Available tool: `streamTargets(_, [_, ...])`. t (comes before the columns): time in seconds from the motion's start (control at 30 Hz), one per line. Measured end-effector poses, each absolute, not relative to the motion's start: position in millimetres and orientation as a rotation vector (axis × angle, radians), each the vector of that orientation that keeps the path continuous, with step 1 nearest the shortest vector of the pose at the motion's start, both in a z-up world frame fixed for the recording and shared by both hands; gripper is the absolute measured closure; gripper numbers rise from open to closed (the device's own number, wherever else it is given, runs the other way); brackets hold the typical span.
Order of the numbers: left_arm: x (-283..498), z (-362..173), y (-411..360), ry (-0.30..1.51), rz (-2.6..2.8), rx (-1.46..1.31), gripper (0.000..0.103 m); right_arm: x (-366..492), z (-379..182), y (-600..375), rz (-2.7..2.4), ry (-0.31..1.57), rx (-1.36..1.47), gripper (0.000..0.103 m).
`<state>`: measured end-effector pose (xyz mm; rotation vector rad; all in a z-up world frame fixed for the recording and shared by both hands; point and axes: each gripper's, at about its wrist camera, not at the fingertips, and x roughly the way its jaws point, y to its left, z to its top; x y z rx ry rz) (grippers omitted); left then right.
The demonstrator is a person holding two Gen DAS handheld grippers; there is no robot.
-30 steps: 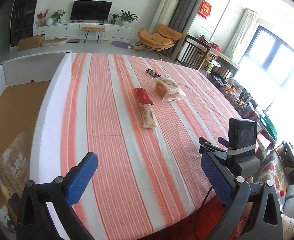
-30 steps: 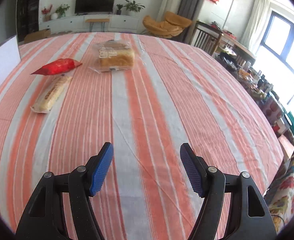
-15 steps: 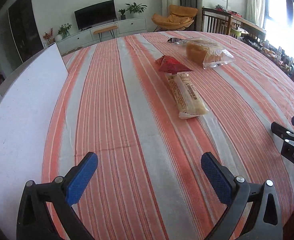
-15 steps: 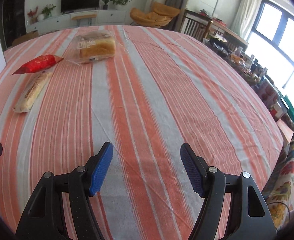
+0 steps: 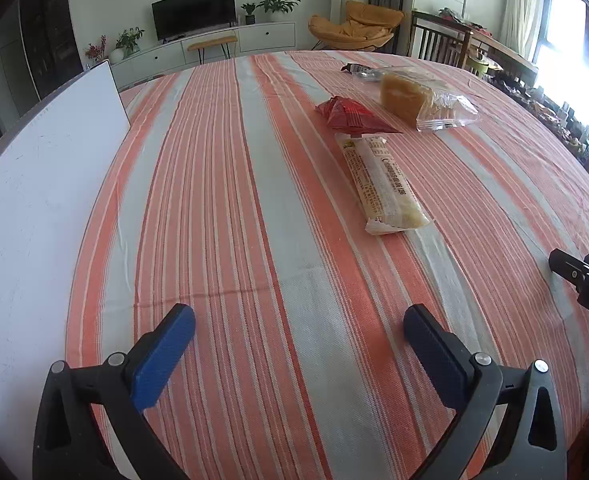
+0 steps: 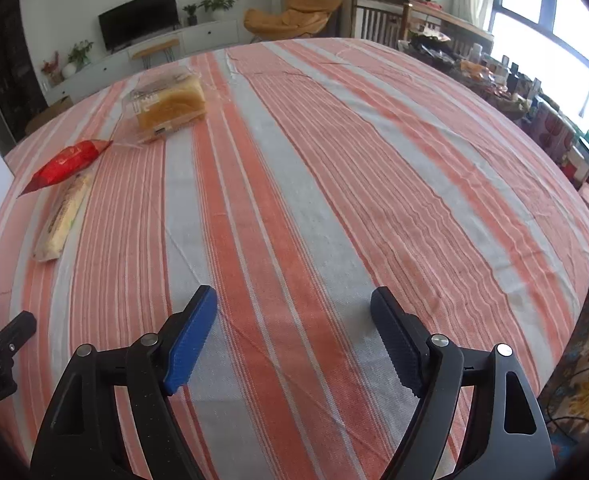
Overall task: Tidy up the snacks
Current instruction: 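Move both tools back over the table toward the cake bar, then close the left tool on the cream-wrapped cake bar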
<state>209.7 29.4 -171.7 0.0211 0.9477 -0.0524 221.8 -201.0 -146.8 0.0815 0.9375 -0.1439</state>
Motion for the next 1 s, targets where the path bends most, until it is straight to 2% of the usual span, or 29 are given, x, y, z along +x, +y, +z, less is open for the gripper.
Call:
streamTargets(0.8, [210, -171, 29, 0.957, -0.065, 0.023, 0.000, 222, -146, -200, -0.140, 0.943, 0.085, 0.016])
streamTargets(1.0, [246, -151, 10, 0.951, -0.147, -0.023, 0.000, 222, -147, -199, -0.142, 0.944, 0.084, 0.016])
